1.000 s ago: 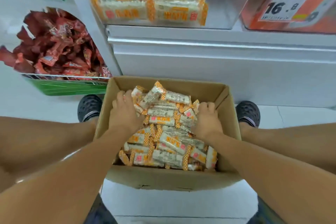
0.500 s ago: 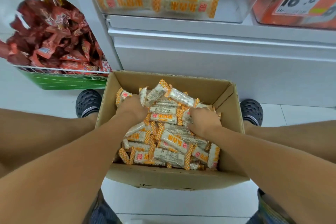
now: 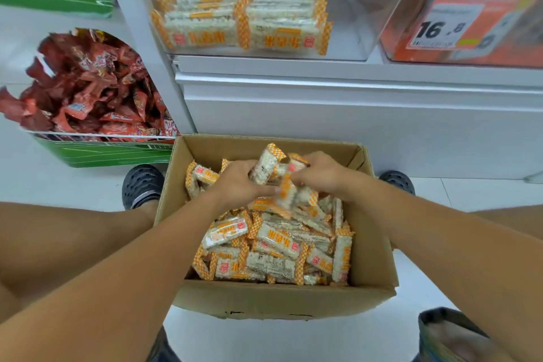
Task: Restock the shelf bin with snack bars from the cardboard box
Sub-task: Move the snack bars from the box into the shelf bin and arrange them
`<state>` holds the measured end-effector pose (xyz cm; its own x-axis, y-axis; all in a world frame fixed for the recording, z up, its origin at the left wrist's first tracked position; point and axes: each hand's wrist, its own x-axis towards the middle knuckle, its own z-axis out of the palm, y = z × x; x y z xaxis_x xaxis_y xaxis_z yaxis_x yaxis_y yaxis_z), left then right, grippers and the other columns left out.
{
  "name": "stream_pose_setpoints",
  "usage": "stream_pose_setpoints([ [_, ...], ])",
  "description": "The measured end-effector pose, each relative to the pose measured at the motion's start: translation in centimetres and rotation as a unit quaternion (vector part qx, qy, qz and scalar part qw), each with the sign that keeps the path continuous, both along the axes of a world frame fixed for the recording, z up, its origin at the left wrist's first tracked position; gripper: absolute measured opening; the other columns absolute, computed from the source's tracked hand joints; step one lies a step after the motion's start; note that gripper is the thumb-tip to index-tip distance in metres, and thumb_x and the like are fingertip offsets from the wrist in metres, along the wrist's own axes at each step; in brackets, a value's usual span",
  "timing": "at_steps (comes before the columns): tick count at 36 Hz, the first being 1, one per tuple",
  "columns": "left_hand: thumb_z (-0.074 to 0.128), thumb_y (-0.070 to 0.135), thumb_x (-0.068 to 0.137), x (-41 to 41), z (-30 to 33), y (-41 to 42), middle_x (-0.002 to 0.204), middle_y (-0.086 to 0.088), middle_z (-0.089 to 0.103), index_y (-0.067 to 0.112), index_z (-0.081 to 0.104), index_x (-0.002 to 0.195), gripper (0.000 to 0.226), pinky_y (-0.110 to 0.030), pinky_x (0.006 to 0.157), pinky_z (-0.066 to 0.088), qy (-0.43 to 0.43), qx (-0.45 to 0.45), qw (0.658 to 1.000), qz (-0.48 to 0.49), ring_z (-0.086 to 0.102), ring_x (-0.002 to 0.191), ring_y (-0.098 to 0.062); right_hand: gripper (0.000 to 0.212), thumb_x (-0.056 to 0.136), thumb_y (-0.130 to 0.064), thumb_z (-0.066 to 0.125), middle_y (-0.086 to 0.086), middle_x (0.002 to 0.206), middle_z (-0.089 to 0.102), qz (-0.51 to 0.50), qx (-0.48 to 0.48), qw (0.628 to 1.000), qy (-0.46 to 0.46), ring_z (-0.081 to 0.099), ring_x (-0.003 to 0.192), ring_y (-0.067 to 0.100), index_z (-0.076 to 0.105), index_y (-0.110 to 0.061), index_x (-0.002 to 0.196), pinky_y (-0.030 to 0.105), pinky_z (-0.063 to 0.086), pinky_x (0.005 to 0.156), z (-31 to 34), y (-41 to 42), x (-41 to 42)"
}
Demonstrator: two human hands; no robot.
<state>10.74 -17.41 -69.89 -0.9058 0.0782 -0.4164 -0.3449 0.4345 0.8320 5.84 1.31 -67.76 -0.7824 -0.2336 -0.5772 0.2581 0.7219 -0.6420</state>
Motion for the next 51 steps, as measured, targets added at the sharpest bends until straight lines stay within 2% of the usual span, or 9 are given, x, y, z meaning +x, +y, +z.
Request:
stream_pose_setpoints([
  [4,0.088,0.020,0.072,-0.5,1.9,0.9,0.067,0.007,0.073,0.019,0.074,0.089,0.021,-0.013,0.047,0.043,-0.004,0.069,0.998,-0.011,0.061,0.049,-0.001,0.009,0.087,-0.002,0.066,0.002,0.079,0.068,-0.035,-0.161,0.978,-0.125,0.067,0.075,0.015,0.064,-0.011,0.088,0.033,0.058,0.060,3.3,0.1,-0.8],
  [16,0.091,0.005,0.064,-0.7,2.3,1.6,0.082,0.011,0.074,0.024,0.067,0.104,0.050,-0.012,0.059,0.048,-0.028,0.095,0.993,-0.057,0.068,0.073,-0.001,0.032,0.080,-0.008,0.073,0.016,0.117,0.068,-0.139,-0.312,0.902,-0.263,0.071,0.099,0.029,0.066,-0.006,0.111,0.032,0.063,0.072,2.8,2.4,-2.5],
  [21,0.088,0.010,0.068,-1.2,2.1,1.0,0.096,0.001,0.077,0.021,0.069,0.110,0.048,-0.028,0.075,0.055,-0.062,0.124,0.990,0.001,0.072,0.088,-0.015,0.051,0.081,-0.018,0.072,0.015,0.121,0.068,-0.130,-0.390,0.881,-0.232,0.069,0.106,0.026,0.061,-0.008,0.131,0.033,0.060,0.084,3.4,2.5,-2.8],
  [29,0.077,0.023,0.074,-1.6,7.0,1.2,0.115,-0.018,0.071,0.009,0.062,0.123,0.053,-0.055,0.097,0.051,-0.159,0.302,0.940,-0.005,0.068,0.107,-0.031,0.037,0.087,-0.009,0.073,0.011,0.107,0.059,0.006,-0.288,0.957,-0.030,0.062,0.090,0.020,0.067,-0.010,0.123,0.031,0.062,0.076,10.1,1.2,-4.0],
  [34,0.071,0.017,0.076,-2.1,12.1,2.3,0.106,-0.021,0.072,0.006,0.063,0.112,0.038,-0.041,0.085,0.059,-0.126,0.337,0.933,-0.013,0.071,0.099,-0.032,0.034,0.086,-0.013,0.074,0.006,0.091,0.057,0.005,-0.308,0.951,0.010,0.064,0.076,0.011,0.068,-0.003,0.118,0.023,0.059,0.072,14.9,1.2,-3.4],
  [39,0.074,0.006,0.073,-3.3,17.3,1.8,0.099,-0.019,0.073,0.004,0.065,0.111,0.039,-0.036,0.077,0.061,-0.131,0.274,0.948,-0.092,0.073,0.089,-0.027,0.062,0.078,-0.011,0.082,-0.011,0.140,0.048,0.179,-0.211,0.959,0.060,0.068,0.105,0.012,0.056,-0.022,0.134,0.024,0.058,0.079,20.4,3.2,-3.4],
  [44,0.077,0.009,0.073,-4.8,23.3,0.3,0.104,-0.018,0.074,0.006,0.068,0.106,0.034,-0.037,0.083,0.059,-0.114,0.164,0.967,-0.159,0.073,0.090,-0.024,0.119,0.065,-0.018,0.094,-0.022,0.152,0.034,0.291,-0.117,0.911,0.267,0.048,0.127,0.004,0.020,-0.041,0.155,0.027,0.053,0.095,23.3,3.4,-4.3],
  [47,0.078,0.012,0.075,-5.6,25.3,0.1,0.109,-0.017,0.073,0.003,0.066,0.113,0.041,-0.040,0.095,0.055,-0.113,0.110,0.968,-0.193,0.072,0.098,-0.023,0.103,0.068,-0.018,0.093,-0.018,0.148,0.044,0.334,-0.100,0.875,0.337,0.043,0.128,-0.007,0.035,-0.032,0.152,0.010,0.040,0.099,24.1,2.2,-4.6],
  [51,0.076,0.007,0.077,-6.9,25.9,-0.1,0.106,-0.018,0.073,0.007,0.070,0.108,0.032,-0.039,0.092,0.055,-0.103,0.130,0.964,-0.209,0.072,0.095,-0.027,0.072,0.065,-0.033,0.093,-0.017,0.122,0.061,0.343,-0.048,0.836,0.425,0.056,0.113,0.004,0.061,-0.025,0.129,0.020,0.045,0.093,25.2,1.6,-5.6],
])
